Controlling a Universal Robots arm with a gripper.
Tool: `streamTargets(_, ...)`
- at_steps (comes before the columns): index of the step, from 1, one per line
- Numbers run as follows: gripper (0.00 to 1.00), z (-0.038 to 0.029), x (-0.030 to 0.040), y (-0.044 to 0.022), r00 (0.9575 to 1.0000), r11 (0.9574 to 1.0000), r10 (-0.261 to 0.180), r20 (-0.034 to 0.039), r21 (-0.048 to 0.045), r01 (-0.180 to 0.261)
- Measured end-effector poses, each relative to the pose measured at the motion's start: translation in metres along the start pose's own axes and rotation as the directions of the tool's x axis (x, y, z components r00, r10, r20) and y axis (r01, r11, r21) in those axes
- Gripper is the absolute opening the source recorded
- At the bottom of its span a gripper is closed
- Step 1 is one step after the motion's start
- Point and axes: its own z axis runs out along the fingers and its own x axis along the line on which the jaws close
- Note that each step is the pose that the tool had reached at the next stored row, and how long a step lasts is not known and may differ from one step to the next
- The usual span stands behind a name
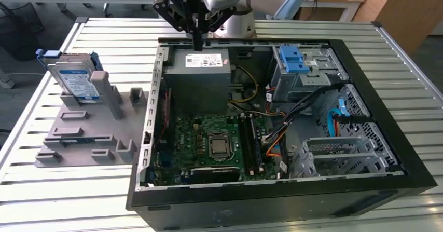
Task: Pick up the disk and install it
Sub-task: 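Reach for the disk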
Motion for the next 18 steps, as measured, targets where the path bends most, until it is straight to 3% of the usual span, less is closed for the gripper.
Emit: streamTargets(18,0.11,0.0009,0.0099,-0.0008,1.0,1.0,0.0,0.0,0.0,0.0)
